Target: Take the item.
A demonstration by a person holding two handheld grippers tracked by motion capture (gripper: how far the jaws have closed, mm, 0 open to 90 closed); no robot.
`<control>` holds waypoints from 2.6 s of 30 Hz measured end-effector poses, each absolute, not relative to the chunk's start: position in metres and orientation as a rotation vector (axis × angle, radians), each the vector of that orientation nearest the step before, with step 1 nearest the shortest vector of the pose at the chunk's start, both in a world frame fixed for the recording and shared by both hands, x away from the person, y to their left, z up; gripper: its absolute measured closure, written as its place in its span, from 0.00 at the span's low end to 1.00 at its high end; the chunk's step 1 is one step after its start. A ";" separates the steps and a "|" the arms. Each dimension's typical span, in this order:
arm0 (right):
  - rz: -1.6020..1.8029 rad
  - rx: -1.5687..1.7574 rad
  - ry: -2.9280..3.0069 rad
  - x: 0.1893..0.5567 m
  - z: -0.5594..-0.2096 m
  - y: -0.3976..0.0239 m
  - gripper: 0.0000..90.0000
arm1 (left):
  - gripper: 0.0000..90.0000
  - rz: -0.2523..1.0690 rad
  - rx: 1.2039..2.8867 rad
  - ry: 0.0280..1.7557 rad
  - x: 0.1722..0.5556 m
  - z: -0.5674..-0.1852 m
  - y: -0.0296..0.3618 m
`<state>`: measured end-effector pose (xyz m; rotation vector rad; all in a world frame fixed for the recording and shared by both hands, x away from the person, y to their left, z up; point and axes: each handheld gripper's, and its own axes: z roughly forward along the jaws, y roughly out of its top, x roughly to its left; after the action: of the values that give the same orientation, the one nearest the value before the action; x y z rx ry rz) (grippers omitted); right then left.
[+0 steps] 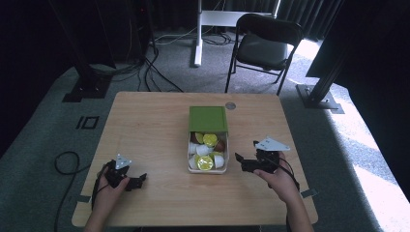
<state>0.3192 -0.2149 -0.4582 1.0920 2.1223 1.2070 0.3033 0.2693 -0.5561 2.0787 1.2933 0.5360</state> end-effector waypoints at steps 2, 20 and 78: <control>1.218 1.075 2.134 0.320 -0.457 -0.208 0.15 | 0.03 0.536 2.079 1.293 0.303 -0.556 0.269; 1.272 0.935 2.214 0.323 -0.452 -0.158 0.15 | 0.03 0.536 2.077 1.293 0.303 -0.556 0.269; 1.107 0.891 2.324 0.321 -0.504 -0.089 0.44 | 0.03 0.536 2.078 1.293 0.303 -0.556 0.269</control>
<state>0.3205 -0.0890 -0.5036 0.8907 2.3244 1.1070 0.3033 0.2693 -0.5561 2.0782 1.2931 0.5361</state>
